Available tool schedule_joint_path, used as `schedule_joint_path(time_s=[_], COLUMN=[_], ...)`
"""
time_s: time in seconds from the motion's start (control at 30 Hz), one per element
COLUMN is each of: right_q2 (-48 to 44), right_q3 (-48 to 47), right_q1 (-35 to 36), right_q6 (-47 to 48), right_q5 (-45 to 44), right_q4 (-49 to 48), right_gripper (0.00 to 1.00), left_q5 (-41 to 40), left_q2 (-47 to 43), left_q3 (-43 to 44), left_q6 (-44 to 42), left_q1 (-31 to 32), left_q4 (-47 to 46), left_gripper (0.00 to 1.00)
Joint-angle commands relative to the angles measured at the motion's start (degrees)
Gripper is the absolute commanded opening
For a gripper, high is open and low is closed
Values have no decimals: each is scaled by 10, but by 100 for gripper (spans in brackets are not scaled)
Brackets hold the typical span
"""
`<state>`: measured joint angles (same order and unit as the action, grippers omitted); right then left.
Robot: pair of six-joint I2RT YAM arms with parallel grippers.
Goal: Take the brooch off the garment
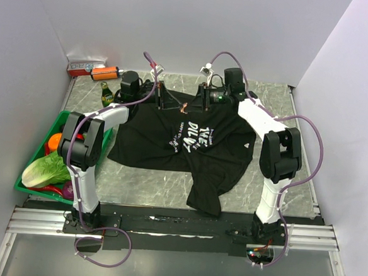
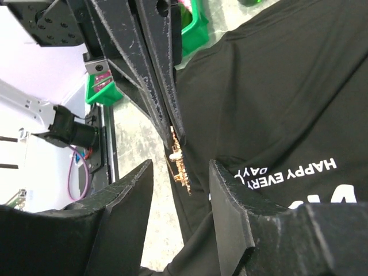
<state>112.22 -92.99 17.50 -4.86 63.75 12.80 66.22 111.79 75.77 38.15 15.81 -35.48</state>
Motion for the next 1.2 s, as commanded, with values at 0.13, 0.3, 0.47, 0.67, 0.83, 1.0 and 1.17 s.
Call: schedule_joint_path(time_s=[0.13, 0.3, 0.47, 0.67, 0.83, 1.0, 1.17], right_q2=[2, 2, -4, -11, -10, -11, -20], right_q3=[-39, -40, -33, -22, -14, -6, 10], right_q1=[11, 11, 5, -6, -14, -16, -19], right_q6=[3, 6, 6, -7, -23, -33, -37], right_q5=[-45, -100, -118, -123, -122, -105, -84], right_q4=[13, 35, 39, 38, 30, 17, 0], right_gripper=[50, 44, 39, 38, 34, 32, 34], left_q5=[12, 10, 7, 2, 3, 2, -1], left_q2=[-30, -31, -33, -34, -36, -39, -40], left_q3=[7, 7, 7, 3, 3, 1, -2], left_q6=[3, -1, -7, -5, -6, -8, -12], left_q1=[-1, 0, -2, -2, -2, -3, -2], left_q4=[-31, -27, -19, -21, -22, -20, -14], left_gripper=[1, 1, 1, 1, 1, 1, 1])
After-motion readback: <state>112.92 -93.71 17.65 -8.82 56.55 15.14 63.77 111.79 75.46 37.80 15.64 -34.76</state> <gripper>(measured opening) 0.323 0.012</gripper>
